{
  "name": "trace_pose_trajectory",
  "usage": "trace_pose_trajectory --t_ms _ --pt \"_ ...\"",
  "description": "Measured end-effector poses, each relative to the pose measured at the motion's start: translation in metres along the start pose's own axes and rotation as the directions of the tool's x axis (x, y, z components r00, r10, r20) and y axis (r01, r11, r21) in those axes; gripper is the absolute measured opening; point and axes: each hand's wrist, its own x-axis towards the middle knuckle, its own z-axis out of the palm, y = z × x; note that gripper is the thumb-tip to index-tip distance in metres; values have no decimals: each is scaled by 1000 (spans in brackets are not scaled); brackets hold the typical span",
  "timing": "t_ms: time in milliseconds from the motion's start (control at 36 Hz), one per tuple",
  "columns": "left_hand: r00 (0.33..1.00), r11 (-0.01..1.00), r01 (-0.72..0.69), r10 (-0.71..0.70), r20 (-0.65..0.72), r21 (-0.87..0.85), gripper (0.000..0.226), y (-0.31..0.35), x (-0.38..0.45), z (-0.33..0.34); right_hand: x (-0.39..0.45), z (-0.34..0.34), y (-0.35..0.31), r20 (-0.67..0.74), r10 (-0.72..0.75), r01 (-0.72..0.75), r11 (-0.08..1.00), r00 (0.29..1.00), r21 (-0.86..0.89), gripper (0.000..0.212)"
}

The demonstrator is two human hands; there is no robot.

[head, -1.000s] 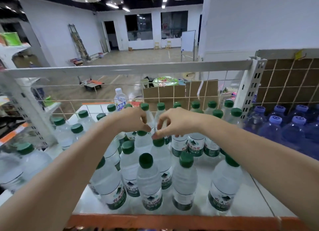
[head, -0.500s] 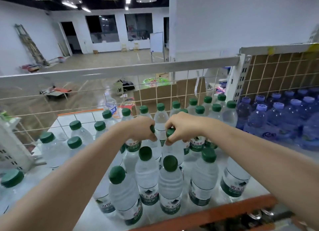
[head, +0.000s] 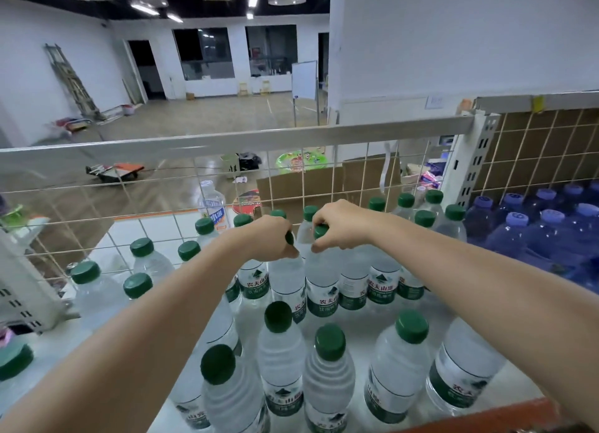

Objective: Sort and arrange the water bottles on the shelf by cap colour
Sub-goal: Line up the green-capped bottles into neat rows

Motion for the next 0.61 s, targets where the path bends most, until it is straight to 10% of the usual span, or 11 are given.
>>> trace_pose_trajectory --t_ms 611 --pt "996 994 71 -66 61 -85 25 1 10 2 21 6 -1 86 46 -42 998 995 -40 21"
